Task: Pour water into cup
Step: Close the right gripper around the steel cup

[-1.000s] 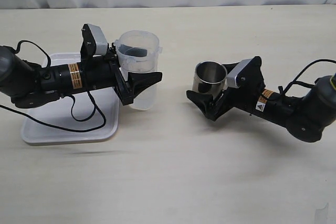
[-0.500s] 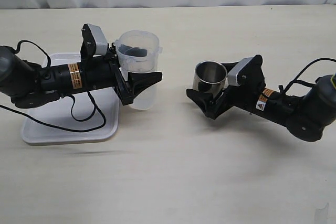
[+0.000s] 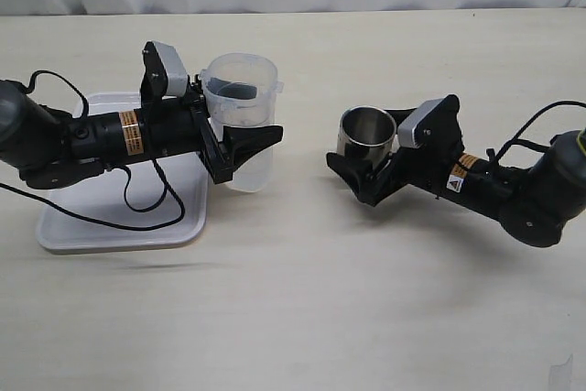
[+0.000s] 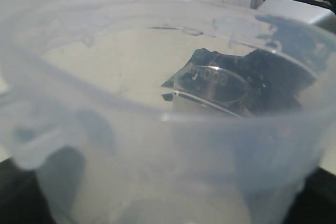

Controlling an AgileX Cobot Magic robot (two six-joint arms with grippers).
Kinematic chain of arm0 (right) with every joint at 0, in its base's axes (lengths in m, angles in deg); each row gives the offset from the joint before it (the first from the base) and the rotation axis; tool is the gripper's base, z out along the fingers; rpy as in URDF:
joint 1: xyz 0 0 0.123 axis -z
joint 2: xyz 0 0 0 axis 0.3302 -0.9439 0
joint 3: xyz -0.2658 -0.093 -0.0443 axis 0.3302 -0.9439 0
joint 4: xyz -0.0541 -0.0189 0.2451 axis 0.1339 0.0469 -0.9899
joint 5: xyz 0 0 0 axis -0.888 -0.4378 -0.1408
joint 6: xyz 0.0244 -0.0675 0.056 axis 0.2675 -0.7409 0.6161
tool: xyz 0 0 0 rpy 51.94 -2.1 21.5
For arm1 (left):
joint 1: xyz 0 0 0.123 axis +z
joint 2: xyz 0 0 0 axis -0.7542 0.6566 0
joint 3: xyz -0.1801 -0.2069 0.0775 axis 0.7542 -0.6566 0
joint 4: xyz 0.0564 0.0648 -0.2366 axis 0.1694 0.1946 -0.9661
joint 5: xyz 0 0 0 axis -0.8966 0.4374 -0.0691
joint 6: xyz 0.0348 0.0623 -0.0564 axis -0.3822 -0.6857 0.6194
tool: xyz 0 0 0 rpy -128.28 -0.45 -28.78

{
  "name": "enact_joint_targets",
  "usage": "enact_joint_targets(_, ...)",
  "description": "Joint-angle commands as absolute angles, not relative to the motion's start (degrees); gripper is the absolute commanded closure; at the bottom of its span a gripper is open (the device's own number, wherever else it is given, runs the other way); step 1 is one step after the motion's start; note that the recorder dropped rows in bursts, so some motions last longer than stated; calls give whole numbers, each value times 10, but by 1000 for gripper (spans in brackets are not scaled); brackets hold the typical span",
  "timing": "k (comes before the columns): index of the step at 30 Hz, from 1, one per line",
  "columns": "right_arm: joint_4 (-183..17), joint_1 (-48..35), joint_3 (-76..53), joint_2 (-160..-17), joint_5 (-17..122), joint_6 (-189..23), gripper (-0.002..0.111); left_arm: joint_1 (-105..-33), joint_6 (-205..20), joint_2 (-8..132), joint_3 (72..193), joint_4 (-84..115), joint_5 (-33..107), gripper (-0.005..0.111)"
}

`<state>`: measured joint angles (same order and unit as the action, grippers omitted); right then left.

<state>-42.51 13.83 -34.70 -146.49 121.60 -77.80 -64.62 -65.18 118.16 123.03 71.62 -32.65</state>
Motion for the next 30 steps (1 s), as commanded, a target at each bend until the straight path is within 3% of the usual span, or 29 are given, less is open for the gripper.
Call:
enact_joint_targets(1,-431,138,-345,-1459,1225,-774,0,-650,-647,1183,1232,720,-328,107)
enact_joint_targets(9,-431,138,-345,-1459,1225,-774,0,-650,-647,1183,1232,720,-328,107)
enact_joint_targets(11,-431,138,-345,-1459,1225,-774,5,-650,-647,1183,1232,720,-328,107)
enact_joint_targets(20,-431,138,-345,-1459,1225,-775,66,-650,-647,1183,1232,720,-328,107)
enact_joint_targets(29,-390,138,-345,-1459,1225,-777,104,-650,-647,1183,1232,720,-328,107)
enact_joint_targets(30,-385,138,-345,-1459,1225,-777,104,-650,-647,1183,1232,720,-328,107)
